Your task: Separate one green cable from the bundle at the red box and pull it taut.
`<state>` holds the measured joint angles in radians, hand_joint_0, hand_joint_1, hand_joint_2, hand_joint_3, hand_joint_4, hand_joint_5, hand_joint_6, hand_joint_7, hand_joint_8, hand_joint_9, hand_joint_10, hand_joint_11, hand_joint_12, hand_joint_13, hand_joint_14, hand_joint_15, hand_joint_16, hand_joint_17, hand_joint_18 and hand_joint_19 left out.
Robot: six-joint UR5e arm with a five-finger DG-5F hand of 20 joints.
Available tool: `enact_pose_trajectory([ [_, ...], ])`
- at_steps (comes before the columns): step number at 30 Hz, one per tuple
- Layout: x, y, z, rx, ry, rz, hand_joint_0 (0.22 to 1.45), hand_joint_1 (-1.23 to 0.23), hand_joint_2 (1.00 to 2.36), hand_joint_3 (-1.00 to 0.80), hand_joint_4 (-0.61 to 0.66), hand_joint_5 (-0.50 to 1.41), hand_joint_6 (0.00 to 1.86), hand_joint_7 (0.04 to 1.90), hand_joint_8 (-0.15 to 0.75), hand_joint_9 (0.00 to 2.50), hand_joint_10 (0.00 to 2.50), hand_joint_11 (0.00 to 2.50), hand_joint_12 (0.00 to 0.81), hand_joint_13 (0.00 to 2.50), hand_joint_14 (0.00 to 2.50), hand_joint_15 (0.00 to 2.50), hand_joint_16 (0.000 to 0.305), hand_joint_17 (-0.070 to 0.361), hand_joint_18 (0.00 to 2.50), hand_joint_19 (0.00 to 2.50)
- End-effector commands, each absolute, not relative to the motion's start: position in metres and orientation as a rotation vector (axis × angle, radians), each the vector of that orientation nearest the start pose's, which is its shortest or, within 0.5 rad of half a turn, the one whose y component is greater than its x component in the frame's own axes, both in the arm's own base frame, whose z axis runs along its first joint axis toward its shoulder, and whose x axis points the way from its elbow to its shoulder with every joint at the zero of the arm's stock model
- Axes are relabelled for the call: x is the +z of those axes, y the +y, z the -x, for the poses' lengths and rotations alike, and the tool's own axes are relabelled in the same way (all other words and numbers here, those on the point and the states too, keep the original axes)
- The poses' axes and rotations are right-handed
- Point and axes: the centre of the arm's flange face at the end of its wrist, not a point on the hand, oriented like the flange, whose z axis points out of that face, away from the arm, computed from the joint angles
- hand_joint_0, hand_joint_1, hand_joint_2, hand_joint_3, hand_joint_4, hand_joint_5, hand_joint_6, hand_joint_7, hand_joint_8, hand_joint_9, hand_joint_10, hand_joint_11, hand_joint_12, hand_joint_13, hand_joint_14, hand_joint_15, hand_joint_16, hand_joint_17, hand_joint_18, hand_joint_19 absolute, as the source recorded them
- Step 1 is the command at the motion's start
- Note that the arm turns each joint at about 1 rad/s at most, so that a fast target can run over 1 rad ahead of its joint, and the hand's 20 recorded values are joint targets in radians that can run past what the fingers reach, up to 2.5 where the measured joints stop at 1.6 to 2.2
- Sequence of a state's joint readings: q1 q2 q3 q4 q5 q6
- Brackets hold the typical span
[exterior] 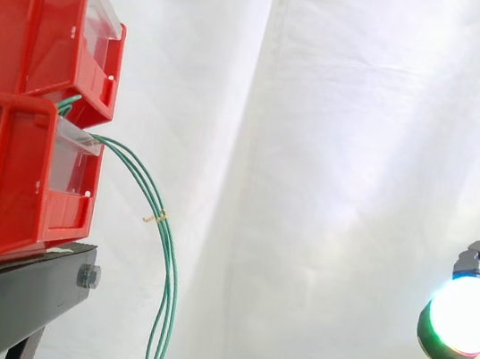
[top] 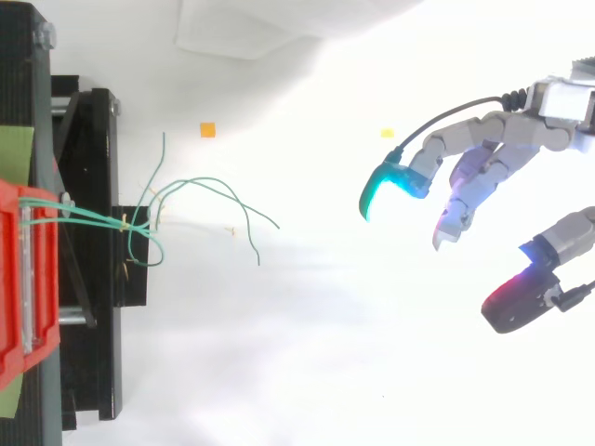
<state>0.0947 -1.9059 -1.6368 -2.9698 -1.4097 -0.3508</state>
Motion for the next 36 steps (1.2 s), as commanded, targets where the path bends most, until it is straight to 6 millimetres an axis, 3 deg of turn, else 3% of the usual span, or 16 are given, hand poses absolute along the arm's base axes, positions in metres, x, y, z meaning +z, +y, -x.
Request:
enact_pose_trajectory([
  [1,0.2908,-0.095,-0.5855,0.783,1.514,-1.097,0.58,-0.73,1.0,-0.5,0.17,-0.17,0.5,0.69,0.247,1.05,0.02,0.65,0.363,0.96,0.02,0.5,0.038,0.085,0.53,0.66],
  [3,0.2908,-0.0941,-0.5856,0.785,1.515,-1.095,0.58,-0.73,1.0,-0.5,0.17,-0.17,0.5,0.72,0.241,1.14,0.01,1.12,0.359,0.98,0.02,0.59,0.039,0.088,0.56,0.68],
  [5,0.2908,-0.095,-0.5855,0.783,1.514,-1.097,0.58,-0.74,1.0,-0.5,0.17,-0.17,0.5,0.73,0.234,1.21,0.0,1.41,0.362,1.0,0.02,0.67,0.04,0.09,0.59,0.7],
  [7,0.2917,-0.095,-0.5853,0.785,1.512,-1.097,0.58,-0.74,1.0,-0.5,0.17,-0.17,0.5,0.73,0.233,1.18,0.13,1.44,0.357,0.95,0.02,0.67,0.04,0.091,0.59,0.69],
  [8,0.2908,-0.0941,-0.5856,0.785,1.515,-1.095,0.58,-0.74,1.0,-0.5,0.17,-0.17,0.5,0.73,0.238,1.14,0.0,1.41,0.356,0.93,0.02,0.65,0.04,0.09,0.59,0.68],
  [9,0.2908,-0.0941,-0.5856,0.785,1.515,-1.095,0.58,-0.74,1.0,-0.5,0.16,-0.18,0.5,0.71,0.248,1.01,0.02,1.04,0.359,0.89,0.02,0.59,0.04,0.089,0.57,0.68],
  [11,0.2917,-0.0941,-0.5854,0.785,1.514,-1.095,0.58,-0.74,1.0,-0.5,0.16,-0.18,0.5,0.69,0.246,0.88,0.02,0.66,0.368,0.87,0.02,0.52,0.038,0.086,0.54,0.65],
  [14,0.2908,-0.095,-0.5855,0.783,1.514,-1.097,0.58,-0.74,1.0,-0.5,0.16,-0.19,0.5,0.68,0.243,0.86,0.01,0.53,0.364,0.86,0.02,0.49,0.038,0.085,0.52,0.65],
  [18,0.2908,-0.0941,-0.5856,0.785,1.515,-1.095,0.58,-0.74,1.0,-0.5,0.16,-0.17,0.5,0.69,0.222,1.05,0.02,0.64,0.339,0.91,0.02,0.52,0.039,0.087,0.58,0.67],
  [21,0.2908,-0.0941,-0.5856,0.785,1.515,-1.095,0.58,-0.74,1.0,-0.5,0.17,-0.17,0.5,0.64,0.224,1.05,0.01,0.4,0.336,0.92,0.01,0.41,0.037,0.084,0.58,0.62],
  [22,0.2908,-0.0941,-0.5856,0.785,1.515,-1.095,0.58,-0.74,1.0,-0.5,0.17,-0.17,0.5,0.64,0.227,1.06,0.01,0.46,0.336,0.93,0.01,0.43,0.037,0.084,0.58,0.63],
  [24,0.2917,-0.0941,-0.5854,0.785,1.514,-1.095,0.59,-0.74,1.0,-0.5,0.19,-0.15,0.5,0.73,0.218,1.3,0.01,1.14,0.334,1.0,0.02,0.64,0.038,0.085,0.63,0.7],
  [25,0.2917,-0.0941,-0.5854,0.785,1.514,-1.095,0.59,-0.74,1.0,-0.5,0.19,-0.15,0.5,0.74,0.213,1.3,0.01,1.17,0.33,1.01,0.02,0.67,0.038,0.086,0.64,0.71],
  [27,0.2908,-0.095,-0.5855,0.785,1.513,-1.098,0.58,-0.75,1.0,-0.5,0.19,-0.15,0.5,0.75,0.232,1.33,0.0,1.5,0.338,1.02,0.02,0.72,0.039,0.087,0.66,0.72],
  [30,0.2917,-0.095,-0.5853,0.785,1.512,-1.097,0.58,-0.75,1.0,-0.5,0.19,-0.15,0.5,0.75,0.236,1.31,0.0,1.48,0.341,1.01,0.02,0.72,0.039,0.088,0.66,0.73],
  [36,0.2917,-0.0941,-0.5854,0.785,1.514,-1.095,0.59,-0.74,1.0,-0.5,0.18,-0.16,0.5,0.73,0.241,1.18,0.01,1.08,0.345,1.01,0.02,0.64,0.039,0.088,0.63,0.71],
])
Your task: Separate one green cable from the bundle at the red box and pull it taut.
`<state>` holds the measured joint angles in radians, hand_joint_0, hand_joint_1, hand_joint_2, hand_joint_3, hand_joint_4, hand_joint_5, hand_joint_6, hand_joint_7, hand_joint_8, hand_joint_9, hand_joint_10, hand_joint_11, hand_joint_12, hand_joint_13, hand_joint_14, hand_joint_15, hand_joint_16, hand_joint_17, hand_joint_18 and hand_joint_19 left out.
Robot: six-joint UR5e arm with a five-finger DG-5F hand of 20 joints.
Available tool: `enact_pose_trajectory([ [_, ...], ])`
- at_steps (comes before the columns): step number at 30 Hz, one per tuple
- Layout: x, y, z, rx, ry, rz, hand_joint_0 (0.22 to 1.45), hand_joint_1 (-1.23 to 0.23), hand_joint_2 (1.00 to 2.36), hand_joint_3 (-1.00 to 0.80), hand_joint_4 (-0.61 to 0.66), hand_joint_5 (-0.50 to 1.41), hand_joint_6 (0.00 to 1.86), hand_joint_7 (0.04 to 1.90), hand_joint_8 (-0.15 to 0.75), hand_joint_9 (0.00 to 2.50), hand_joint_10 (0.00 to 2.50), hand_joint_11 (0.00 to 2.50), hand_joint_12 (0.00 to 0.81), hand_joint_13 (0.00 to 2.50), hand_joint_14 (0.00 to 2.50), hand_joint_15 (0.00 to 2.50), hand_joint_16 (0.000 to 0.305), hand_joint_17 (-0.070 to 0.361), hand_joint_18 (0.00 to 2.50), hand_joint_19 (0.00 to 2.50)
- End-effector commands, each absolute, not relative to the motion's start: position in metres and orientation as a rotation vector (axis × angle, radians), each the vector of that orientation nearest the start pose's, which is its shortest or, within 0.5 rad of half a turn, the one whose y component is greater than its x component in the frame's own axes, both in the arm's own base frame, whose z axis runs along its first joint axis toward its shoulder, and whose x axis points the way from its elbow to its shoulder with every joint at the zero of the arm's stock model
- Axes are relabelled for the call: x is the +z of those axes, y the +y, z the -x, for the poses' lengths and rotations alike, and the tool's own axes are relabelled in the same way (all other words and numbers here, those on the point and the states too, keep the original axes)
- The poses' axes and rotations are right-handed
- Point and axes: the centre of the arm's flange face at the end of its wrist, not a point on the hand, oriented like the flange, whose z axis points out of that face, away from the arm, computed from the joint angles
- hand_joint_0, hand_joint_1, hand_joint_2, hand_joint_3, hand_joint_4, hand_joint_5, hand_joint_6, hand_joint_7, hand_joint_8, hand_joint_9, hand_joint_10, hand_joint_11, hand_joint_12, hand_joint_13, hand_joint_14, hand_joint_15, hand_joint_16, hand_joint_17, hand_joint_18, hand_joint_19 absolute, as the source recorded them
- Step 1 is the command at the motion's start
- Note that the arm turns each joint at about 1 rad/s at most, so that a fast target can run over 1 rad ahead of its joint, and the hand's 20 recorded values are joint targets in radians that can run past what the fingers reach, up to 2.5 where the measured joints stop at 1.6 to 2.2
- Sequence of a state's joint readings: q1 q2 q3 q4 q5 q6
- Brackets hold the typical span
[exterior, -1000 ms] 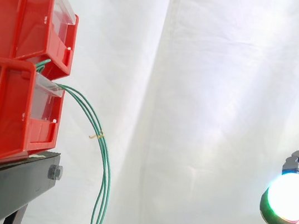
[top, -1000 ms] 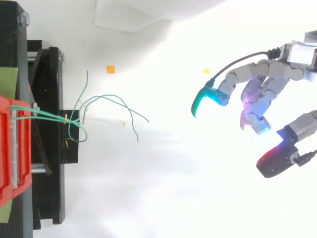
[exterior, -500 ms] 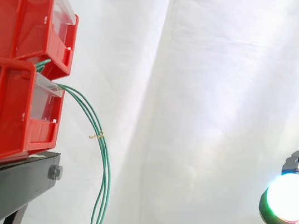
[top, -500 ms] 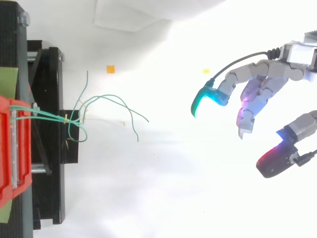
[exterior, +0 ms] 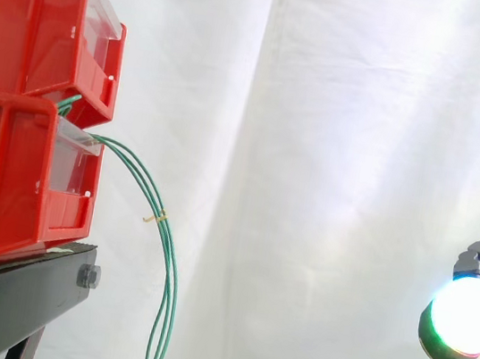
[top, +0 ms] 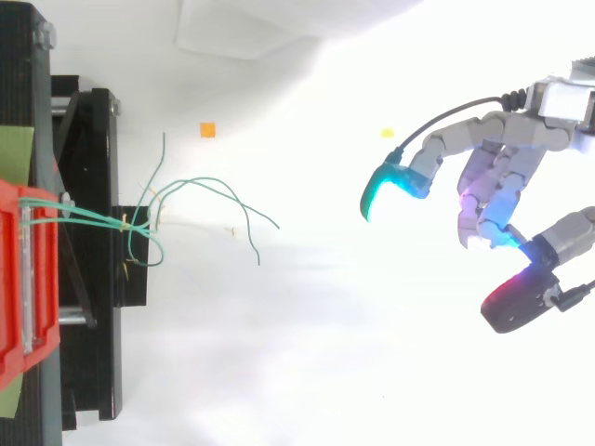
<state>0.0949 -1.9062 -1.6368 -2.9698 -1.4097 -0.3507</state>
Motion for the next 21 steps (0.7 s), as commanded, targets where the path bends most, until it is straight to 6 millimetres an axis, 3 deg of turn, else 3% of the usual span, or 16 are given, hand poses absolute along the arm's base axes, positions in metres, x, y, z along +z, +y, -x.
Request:
enact_pose_trajectory([
  [1,0.2917,-0.0941,-0.5854,0.785,1.514,-1.095,0.59,-0.74,1.0,-0.5,0.18,-0.16,0.5,0.73,0.242,1.14,0.02,0.97,0.344,1.0,0.02,0.63,0.039,0.088,0.63,0.7],
  [8,0.2908,-0.0941,-0.5856,0.785,1.515,-1.095,0.59,-0.74,1.0,-0.5,0.16,-0.18,0.5,0.68,0.221,0.89,0.01,0.45,0.349,0.95,0.02,0.52,0.039,0.087,0.59,0.67],
  [10,0.2917,-0.0941,-0.5854,0.786,1.513,-1.096,0.58,-0.73,1.0,-0.5,0.16,-0.18,0.5,0.68,0.225,0.89,0.01,0.46,0.351,0.95,0.02,0.52,0.038,0.086,0.58,0.67],
  [12,0.2908,-0.0941,-0.5856,0.785,1.515,-1.095,0.58,-0.73,1.0,-0.5,0.17,-0.18,0.5,0.7,0.23,0.99,0.01,0.67,0.354,0.94,0.02,0.56,0.039,0.087,0.58,0.69],
  [16,0.2917,-0.0941,-0.5854,0.785,1.514,-1.095,0.58,-0.74,1.0,-0.5,0.16,-0.18,0.5,0.66,0.221,0.92,0.01,0.4,0.352,0.93,0.01,0.47,0.038,0.084,0.56,0.64],
  [19,0.2908,-0.0941,-0.5856,0.785,1.515,-1.095,0.58,-0.74,1.0,-0.5,0.16,-0.17,0.5,0.71,0.227,1.11,0.01,1.16,0.352,0.95,0.02,0.59,0.038,0.085,0.56,0.68],
  [20,0.2908,-0.0941,-0.5856,0.785,1.515,-1.095,0.58,-0.74,1.0,-0.5,0.16,-0.17,0.5,0.74,0.244,1.15,0.16,1.36,0.346,0.95,0.02,0.71,0.039,0.087,0.58,0.71],
  [21,0.2908,-0.095,-0.5855,0.785,1.513,-1.098,0.58,-0.75,1.0,-0.5,0.16,-0.17,0.5,0.74,0.243,1.11,0.31,1.39,0.345,0.93,0.02,0.72,0.039,0.088,0.58,0.7],
])
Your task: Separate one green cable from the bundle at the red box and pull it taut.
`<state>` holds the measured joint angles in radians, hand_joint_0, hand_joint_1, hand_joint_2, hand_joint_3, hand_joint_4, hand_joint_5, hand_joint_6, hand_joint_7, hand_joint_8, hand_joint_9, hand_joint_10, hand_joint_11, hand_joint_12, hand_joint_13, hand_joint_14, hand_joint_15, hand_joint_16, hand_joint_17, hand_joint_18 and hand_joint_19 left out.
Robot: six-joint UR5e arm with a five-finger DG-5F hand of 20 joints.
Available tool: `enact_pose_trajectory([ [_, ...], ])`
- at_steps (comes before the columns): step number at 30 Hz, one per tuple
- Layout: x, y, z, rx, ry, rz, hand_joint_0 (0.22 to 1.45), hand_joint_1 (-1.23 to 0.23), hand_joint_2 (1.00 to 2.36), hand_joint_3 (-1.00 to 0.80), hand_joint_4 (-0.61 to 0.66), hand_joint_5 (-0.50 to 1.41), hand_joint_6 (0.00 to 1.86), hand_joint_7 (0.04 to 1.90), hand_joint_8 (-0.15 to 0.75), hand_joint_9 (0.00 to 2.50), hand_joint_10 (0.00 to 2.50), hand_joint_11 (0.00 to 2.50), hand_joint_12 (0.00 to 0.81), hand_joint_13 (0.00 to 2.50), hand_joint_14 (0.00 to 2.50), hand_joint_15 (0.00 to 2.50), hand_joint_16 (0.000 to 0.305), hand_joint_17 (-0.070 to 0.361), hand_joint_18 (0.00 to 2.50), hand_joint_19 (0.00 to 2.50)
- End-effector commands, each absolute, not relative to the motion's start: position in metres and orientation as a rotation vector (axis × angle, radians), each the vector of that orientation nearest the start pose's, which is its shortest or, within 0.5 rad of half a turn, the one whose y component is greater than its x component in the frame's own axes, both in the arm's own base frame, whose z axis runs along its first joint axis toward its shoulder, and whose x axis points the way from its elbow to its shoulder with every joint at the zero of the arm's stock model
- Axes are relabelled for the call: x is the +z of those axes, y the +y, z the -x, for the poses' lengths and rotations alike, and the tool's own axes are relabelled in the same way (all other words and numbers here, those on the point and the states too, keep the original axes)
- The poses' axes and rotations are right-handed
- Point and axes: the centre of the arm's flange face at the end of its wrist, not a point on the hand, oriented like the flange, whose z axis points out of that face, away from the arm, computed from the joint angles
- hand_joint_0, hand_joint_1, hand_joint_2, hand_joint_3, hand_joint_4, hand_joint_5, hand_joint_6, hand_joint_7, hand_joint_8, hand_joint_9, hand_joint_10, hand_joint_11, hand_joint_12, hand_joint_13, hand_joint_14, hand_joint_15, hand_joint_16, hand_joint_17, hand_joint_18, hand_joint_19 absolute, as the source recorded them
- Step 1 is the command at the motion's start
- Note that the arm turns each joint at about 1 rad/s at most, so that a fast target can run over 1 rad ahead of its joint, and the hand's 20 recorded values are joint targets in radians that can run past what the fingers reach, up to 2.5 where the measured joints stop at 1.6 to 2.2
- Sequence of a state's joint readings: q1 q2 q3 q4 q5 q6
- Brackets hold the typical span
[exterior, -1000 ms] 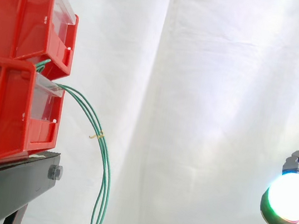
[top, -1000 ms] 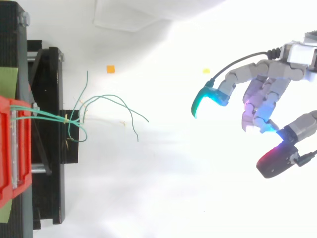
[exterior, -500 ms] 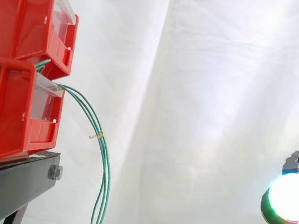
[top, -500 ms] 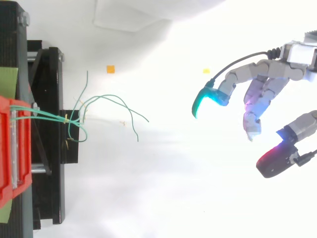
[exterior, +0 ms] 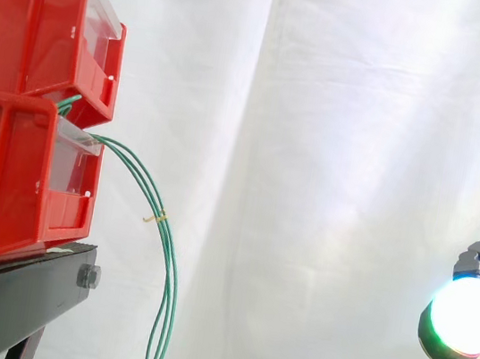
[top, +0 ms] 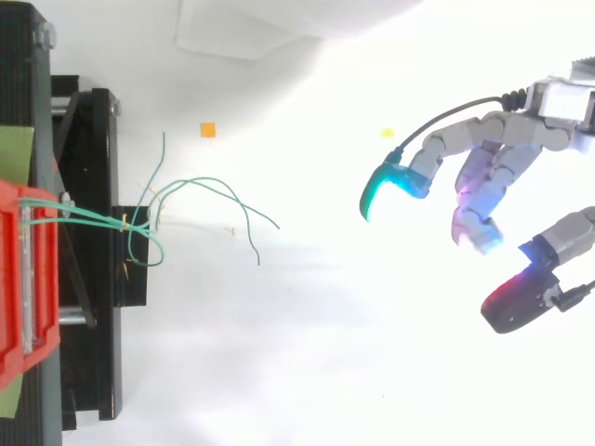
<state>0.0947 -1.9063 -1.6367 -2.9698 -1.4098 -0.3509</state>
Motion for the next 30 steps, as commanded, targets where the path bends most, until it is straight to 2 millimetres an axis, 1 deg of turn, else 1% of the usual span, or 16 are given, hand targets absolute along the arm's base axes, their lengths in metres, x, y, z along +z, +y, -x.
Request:
enact_pose_trajectory([
  [1,0.2908,-0.0941,-0.5856,0.785,1.515,-1.095,0.58,-0.75,1.0,-0.5,0.16,-0.17,0.5,0.74,0.237,1.09,0.36,1.36,0.345,0.93,0.02,0.71,0.039,0.088,0.58,0.71],
  [2,0.2917,-0.0941,-0.5854,0.785,1.514,-1.095,0.58,-0.75,1.0,-0.5,0.16,-0.17,0.5,0.72,0.241,1.08,0.01,1.33,0.351,0.91,0.02,0.68,0.039,0.088,0.58,0.69],
  [4,0.2908,-0.0941,-0.5856,0.785,1.515,-1.095,0.58,-0.75,1.0,-0.5,0.15,-0.18,0.5,0.68,0.23,0.86,0.01,0.59,0.363,0.86,0.02,0.52,0.039,0.087,0.55,0.66],
  [5,0.2908,-0.0941,-0.5856,0.786,1.514,-1.097,0.58,-0.74,1.0,-0.5,0.15,-0.18,0.5,0.66,0.224,0.81,0.01,0.36,0.37,0.85,0.01,0.43,0.038,0.086,0.53,0.64],
  [6,0.2908,-0.0941,-0.5856,0.785,1.515,-1.095,0.58,-0.74,1.0,-0.5,0.16,-0.18,0.5,0.65,0.222,0.85,0.01,0.29,0.386,0.87,0.01,0.37,0.038,0.085,0.51,0.62],
  [7,0.2908,-0.0941,-0.5856,0.785,1.515,-1.095,0.58,-0.74,1.0,-0.5,0.16,-0.18,0.5,0.65,0.222,0.88,0.01,0.32,0.391,0.89,0.01,0.37,0.037,0.084,0.5,0.62],
  [9,0.2917,-0.0941,-0.5854,0.785,1.514,-1.095,0.58,-0.74,1.0,-0.5,0.17,-0.17,0.5,0.7,0.234,1.06,0.02,0.83,0.37,0.92,0.02,0.51,0.038,0.085,0.54,0.67],
  [12,0.2908,-0.0941,-0.5856,0.785,1.515,-1.095,0.58,-0.74,1.0,-0.5,0.18,-0.16,0.5,0.73,0.221,1.26,0.0,1.42,0.347,0.95,0.02,0.65,0.04,0.089,0.6,0.7],
  [16,0.2917,-0.095,-0.5853,0.784,1.513,-1.096,0.58,-0.75,1.0,-0.5,0.18,-0.16,0.5,0.73,0.213,1.28,0.0,1.37,0.342,0.97,0.02,0.66,0.04,0.089,0.61,0.71],
  [18,0.2908,-0.0941,-0.5856,0.786,1.514,-1.097,0.58,-0.75,1.0,-0.5,0.17,-0.17,0.5,0.69,0.229,1.08,0.02,0.74,0.354,0.94,0.02,0.52,0.039,0.089,0.58,0.68],
  [20,0.2908,-0.0941,-0.5856,0.785,1.515,-1.095,0.58,-0.74,1.0,-0.5,0.18,-0.17,0.5,0.69,0.236,0.98,0.01,0.56,0.367,0.95,0.01,0.49,0.038,0.086,0.56,0.67],
  [23,0.2917,-0.0941,-0.5854,0.785,1.514,-1.095,0.58,-0.74,1.0,-0.5,0.17,-0.17,0.5,0.71,0.241,0.96,0.02,0.63,0.348,0.9,0.02,0.54,0.039,0.087,0.56,0.69],
  [26,0.2908,-0.0941,-0.5856,0.785,1.515,-1.095,0.58,-0.74,1.0,-0.5,0.17,-0.18,0.5,0.67,0.235,0.94,0.01,0.41,0.346,0.91,0.02,0.48,0.039,0.087,0.56,0.66],
  [28,0.2908,-0.0941,-0.5856,0.785,1.515,-1.095,0.58,-0.74,1.0,-0.5,0.18,-0.17,0.5,0.67,0.241,1.02,0.01,0.51,0.356,0.93,0.01,0.46,0.038,0.086,0.56,0.65],
  [29,0.2917,-0.0941,-0.5854,0.785,1.514,-1.095,0.58,-0.74,1.0,-0.5,0.18,-0.16,0.5,0.71,0.245,1.16,0.01,1.15,0.346,0.95,0.02,0.58,0.038,0.086,0.57,0.68],
  [30,0.2917,-0.0941,-0.5854,0.785,1.514,-1.095,0.58,-0.74,1.0,-0.5,0.18,-0.16,0.5,0.73,0.24,1.21,0.0,1.34,0.345,0.96,0.02,0.66,0.039,0.087,0.59,0.7],
])
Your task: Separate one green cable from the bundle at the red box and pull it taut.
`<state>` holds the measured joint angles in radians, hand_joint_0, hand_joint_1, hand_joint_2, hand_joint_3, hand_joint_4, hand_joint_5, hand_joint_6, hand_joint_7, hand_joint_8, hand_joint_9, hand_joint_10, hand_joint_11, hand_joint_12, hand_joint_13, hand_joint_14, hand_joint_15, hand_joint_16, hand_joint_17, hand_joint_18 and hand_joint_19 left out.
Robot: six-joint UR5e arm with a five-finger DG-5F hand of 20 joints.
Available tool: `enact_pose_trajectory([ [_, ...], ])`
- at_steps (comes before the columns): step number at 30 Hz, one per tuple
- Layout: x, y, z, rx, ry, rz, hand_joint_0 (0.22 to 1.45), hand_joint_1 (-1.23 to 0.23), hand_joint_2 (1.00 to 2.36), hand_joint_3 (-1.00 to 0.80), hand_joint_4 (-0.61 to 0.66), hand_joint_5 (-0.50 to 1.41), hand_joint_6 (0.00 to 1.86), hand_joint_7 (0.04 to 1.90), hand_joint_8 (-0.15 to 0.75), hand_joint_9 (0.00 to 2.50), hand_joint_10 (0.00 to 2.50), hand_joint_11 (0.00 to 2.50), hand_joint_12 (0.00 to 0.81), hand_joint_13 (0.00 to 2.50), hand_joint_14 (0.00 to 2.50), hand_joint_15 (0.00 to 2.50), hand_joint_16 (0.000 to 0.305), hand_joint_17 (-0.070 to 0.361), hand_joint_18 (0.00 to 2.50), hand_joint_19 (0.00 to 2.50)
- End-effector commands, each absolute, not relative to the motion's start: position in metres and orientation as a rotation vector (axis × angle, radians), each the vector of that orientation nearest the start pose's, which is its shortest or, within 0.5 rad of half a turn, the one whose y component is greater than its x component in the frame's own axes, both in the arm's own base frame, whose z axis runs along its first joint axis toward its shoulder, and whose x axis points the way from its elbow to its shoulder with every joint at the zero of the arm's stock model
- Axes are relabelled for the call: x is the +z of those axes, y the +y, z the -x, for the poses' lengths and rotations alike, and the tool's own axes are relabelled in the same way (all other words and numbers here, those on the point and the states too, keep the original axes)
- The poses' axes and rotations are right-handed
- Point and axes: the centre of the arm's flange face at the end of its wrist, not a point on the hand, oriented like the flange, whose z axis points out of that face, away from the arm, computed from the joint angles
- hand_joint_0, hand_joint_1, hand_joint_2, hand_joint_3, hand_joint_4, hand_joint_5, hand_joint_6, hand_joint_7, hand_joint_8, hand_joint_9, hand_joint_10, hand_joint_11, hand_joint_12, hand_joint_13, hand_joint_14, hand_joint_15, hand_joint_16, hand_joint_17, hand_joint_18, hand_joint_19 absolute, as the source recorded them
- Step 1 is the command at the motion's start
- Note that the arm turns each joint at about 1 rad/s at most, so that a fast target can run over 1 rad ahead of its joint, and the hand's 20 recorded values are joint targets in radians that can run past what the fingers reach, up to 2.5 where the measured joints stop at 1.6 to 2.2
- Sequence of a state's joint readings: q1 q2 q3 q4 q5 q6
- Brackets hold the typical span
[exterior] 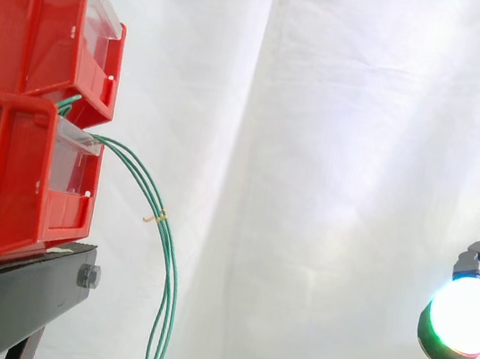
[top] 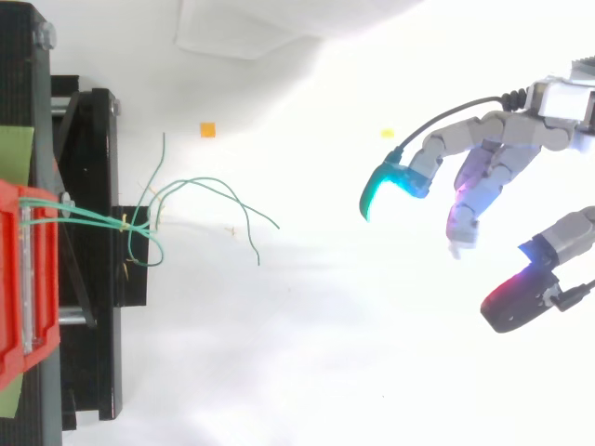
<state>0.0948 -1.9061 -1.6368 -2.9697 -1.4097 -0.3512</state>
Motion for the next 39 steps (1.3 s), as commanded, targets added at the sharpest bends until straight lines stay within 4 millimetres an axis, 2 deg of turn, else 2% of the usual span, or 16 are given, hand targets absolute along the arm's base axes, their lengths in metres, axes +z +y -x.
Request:
enact_pose_trajectory([
  [1,0.2908,-0.0941,-0.5856,0.785,1.515,-1.095,0.58,-0.74,1.0,-0.5,0.18,-0.16,0.5,0.74,0.24,1.23,0.02,1.39,0.344,0.96,0.02,0.67,0.039,0.087,0.59,0.7],
  [3,0.2908,-0.0941,-0.5856,0.786,1.514,-1.097,0.58,-0.74,1.0,-0.5,0.17,-0.16,0.5,0.74,0.245,1.19,0.13,1.41,0.351,0.96,0.02,0.69,0.039,0.088,0.6,0.71],
  [4,0.2917,-0.0941,-0.5854,0.786,1.513,-1.096,0.58,-0.74,1.0,-0.5,0.18,-0.16,0.5,0.74,0.241,1.19,0.0,1.45,0.35,0.95,0.02,0.68,0.039,0.089,0.6,0.7],
  [6,0.2908,-0.0941,-0.5856,0.786,1.514,-1.097,0.58,-0.75,1.0,-0.5,0.17,-0.17,0.5,0.69,0.242,0.98,0.01,0.63,0.35,0.9,0.02,0.53,0.039,0.087,0.58,0.67],
  [8,0.2909,-0.0941,-0.5858,0.786,1.513,-1.096,0.58,-0.74,1.0,-0.5,0.17,-0.17,0.5,0.67,0.235,0.98,0.01,0.4,0.368,0.92,0.01,0.43,0.038,0.085,0.55,0.65],
  [10,0.2917,-0.0941,-0.5854,0.786,1.513,-1.096,0.58,-0.74,1.0,-0.5,0.18,-0.16,0.5,0.68,0.238,1.03,0.01,0.56,0.368,0.98,0.01,0.45,0.037,0.084,0.56,0.65],
  [11,0.2908,-0.0941,-0.5856,0.785,1.515,-1.095,0.58,-0.74,1.0,-0.5,0.17,-0.16,0.5,0.72,0.232,1.14,0.02,1.07,0.351,0.98,0.02,0.56,0.038,0.086,0.58,0.68],
  [12,0.2908,-0.0941,-0.5856,0.785,1.515,-1.095,0.58,-0.74,1.0,-0.5,0.18,-0.16,0.5,0.75,0.228,1.22,0.0,1.36,0.348,0.98,0.02,0.66,0.039,0.088,0.6,0.7],
  [13,0.2917,-0.0941,-0.5854,0.785,1.514,-1.095,0.58,-0.74,1.0,-0.5,0.17,-0.16,0.5,0.75,0.232,1.23,0.0,1.39,0.348,0.97,0.02,0.69,0.039,0.088,0.6,0.71],
  [16,0.2908,-0.0941,-0.5856,0.785,1.515,-1.095,0.58,-0.74,1.0,-0.5,0.18,-0.16,0.5,0.74,0.246,1.17,0.0,1.36,0.351,0.96,0.02,0.67,0.039,0.088,0.61,0.7],
  [17,0.2908,-0.0941,-0.5856,0.785,1.515,-1.095,0.58,-0.75,1.0,-0.5,0.17,-0.17,0.5,0.73,0.251,1.05,0.02,0.95,0.349,0.93,0.02,0.62,0.039,0.088,0.61,0.69],
  [20,0.2917,-0.0941,-0.5854,0.785,1.514,-1.095,0.58,-0.75,1.0,-0.5,0.17,-0.17,0.5,0.72,0.251,1.02,0.02,0.79,0.351,0.93,0.02,0.6,0.039,0.088,0.6,0.69],
  [26,0.2917,-0.095,-0.5853,0.784,1.513,-1.096,0.58,-0.74,1.0,-0.5,0.18,-0.17,0.5,0.74,0.224,1.22,0.01,1.23,0.346,0.95,0.02,0.67,0.04,0.089,0.61,0.71],
  [31,0.2908,-0.0941,-0.5856,0.786,1.514,-1.097,0.58,-0.74,1.0,-0.5,0.18,-0.17,0.5,0.72,0.237,1.14,0.02,0.9,0.346,0.98,0.02,0.61,0.039,0.089,0.61,0.69],
  [38,0.2908,-0.0941,-0.5856,0.785,1.515,-1.095,0.58,-0.74,1.0,-0.5,0.18,-0.16,0.5,0.73,0.235,1.24,0.01,1.19,0.341,0.98,0.02,0.66,0.04,0.09,0.62,0.7],
  [39,0.2908,-0.0941,-0.5856,0.786,1.514,-1.097,0.58,-0.74,1.0,-0.5,0.17,-0.17,0.5,0.71,0.245,1.14,0.02,0.93,0.341,0.98,0.02,0.61,0.04,0.09,0.61,0.68],
])
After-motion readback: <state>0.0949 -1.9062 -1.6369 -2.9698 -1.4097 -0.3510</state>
